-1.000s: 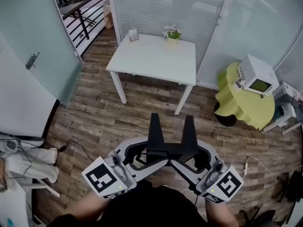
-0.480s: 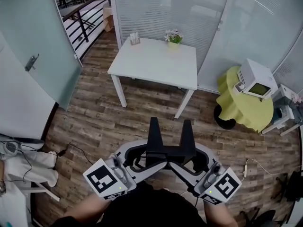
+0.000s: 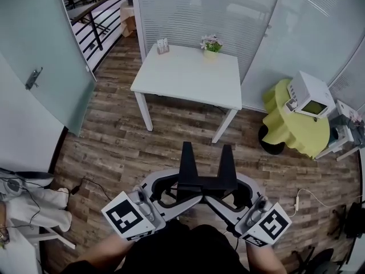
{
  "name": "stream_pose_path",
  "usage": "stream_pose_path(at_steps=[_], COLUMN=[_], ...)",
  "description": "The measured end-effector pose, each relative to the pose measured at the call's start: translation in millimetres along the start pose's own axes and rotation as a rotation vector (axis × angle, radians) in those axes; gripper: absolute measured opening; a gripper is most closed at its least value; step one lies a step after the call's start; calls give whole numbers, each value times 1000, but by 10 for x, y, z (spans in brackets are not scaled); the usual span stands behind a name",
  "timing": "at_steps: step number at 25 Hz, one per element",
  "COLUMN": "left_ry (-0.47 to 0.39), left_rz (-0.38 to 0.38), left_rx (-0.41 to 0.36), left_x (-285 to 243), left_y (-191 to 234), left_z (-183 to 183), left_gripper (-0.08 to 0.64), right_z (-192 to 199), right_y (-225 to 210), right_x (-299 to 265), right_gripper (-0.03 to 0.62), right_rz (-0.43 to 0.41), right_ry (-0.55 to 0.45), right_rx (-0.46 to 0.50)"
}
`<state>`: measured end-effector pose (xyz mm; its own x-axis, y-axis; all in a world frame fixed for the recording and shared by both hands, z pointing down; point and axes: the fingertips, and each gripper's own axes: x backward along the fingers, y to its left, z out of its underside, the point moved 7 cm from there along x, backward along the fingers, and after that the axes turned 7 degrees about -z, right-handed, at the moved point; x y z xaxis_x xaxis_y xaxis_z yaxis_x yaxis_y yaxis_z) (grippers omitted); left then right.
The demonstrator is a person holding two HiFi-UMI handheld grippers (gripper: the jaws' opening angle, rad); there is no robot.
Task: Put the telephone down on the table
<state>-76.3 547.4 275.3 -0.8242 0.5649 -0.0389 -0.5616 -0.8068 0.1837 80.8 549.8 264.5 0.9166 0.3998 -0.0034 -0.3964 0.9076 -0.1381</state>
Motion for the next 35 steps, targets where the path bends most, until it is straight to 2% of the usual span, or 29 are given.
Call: stream_pose_path(at_steps=[9,17,23,35], left_ry=[13,13,6,17], left_rz=[10,-27,-54,-97], left_rx=[2,-12,-35,-31], left_x=[-39,-349,-731,-1656], left_y=[305,533,690,904], left_z=[-11,-43,-145,-275], left_gripper=[232,232,232,232], right_z=[38,26,-89,-264], right_y=[-188,-627,-1074,-2027], right_x=[-224,-278,-241,25], right_gripper=[264,262,262,262], right_rz=[9,-34,-63,-103], right_ry=[-7,-17,-20,-28], right_rx=[-27,-27,-16,-19])
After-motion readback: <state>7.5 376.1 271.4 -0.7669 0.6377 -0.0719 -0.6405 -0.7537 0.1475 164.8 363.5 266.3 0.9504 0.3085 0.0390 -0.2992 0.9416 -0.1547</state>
